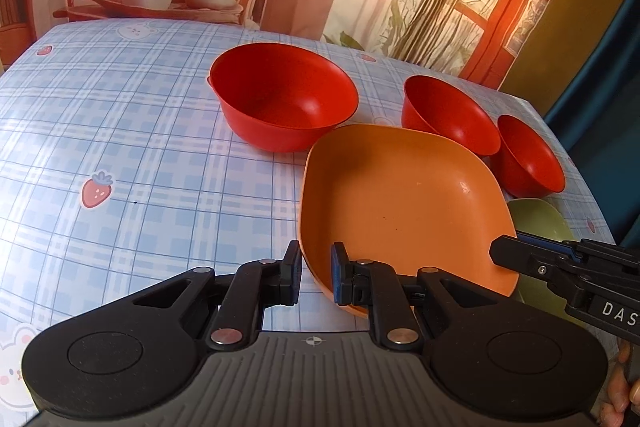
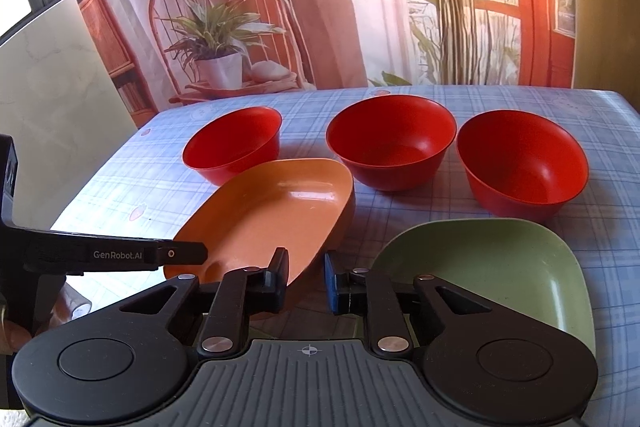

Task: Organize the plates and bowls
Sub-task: 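Grasp the orange plate rim with the left tool and lift it, then grasp the green plate rim with the right tool while the left tool holds the orange plate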

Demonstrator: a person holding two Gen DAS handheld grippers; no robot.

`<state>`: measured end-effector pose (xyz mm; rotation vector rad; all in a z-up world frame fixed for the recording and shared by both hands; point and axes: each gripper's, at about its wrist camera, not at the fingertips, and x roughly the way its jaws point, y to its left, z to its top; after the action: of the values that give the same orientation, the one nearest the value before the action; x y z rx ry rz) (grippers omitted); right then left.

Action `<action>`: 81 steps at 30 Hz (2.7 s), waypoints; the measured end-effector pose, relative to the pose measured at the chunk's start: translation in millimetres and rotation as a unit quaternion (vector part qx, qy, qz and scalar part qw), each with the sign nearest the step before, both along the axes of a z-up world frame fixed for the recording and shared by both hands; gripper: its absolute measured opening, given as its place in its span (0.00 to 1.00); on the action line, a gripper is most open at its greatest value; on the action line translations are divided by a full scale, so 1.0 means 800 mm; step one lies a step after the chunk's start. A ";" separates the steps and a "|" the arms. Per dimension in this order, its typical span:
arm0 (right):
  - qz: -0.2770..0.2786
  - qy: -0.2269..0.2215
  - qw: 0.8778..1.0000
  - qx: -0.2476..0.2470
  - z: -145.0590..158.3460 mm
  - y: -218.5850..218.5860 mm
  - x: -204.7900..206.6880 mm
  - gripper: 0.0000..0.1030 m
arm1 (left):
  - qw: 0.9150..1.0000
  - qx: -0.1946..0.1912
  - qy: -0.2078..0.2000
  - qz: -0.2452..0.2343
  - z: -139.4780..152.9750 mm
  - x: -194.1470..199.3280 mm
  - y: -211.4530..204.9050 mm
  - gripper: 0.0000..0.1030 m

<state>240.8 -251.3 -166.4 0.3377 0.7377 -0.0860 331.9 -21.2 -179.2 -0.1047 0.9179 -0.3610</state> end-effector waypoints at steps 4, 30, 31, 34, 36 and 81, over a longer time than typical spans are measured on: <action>-0.005 -0.010 1.000 0.011 0.011 -0.003 -0.013 0.17 | 1.000 -0.003 -0.013 -0.008 0.021 -0.015 0.002 0.16; 0.003 -0.002 1.000 0.024 0.032 0.039 -0.158 0.19 | 0.999 0.023 -0.017 -0.046 0.041 -0.169 -0.013 0.23; 0.003 -0.002 1.000 0.024 0.031 0.039 -0.160 0.19 | 0.998 0.024 -0.018 -0.046 0.041 -0.170 -0.013 0.23; 0.003 -0.001 1.000 0.026 0.030 0.040 -0.162 0.19 | 0.998 0.026 -0.018 -0.048 0.042 -0.172 -0.015 0.26; 0.004 -0.001 1.000 0.028 0.030 0.040 -0.163 0.19 | 0.998 0.027 -0.017 -0.050 0.041 -0.174 -0.016 0.28; -0.132 -0.034 0.990 -0.030 -0.009 -0.118 -0.149 0.36 | 0.995 0.024 0.024 -0.090 0.025 -0.049 -0.152 0.48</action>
<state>121.9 -345.5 -173.4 0.3778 0.6194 -0.3448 293.0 -143.1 -159.2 0.0130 0.9856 -0.5053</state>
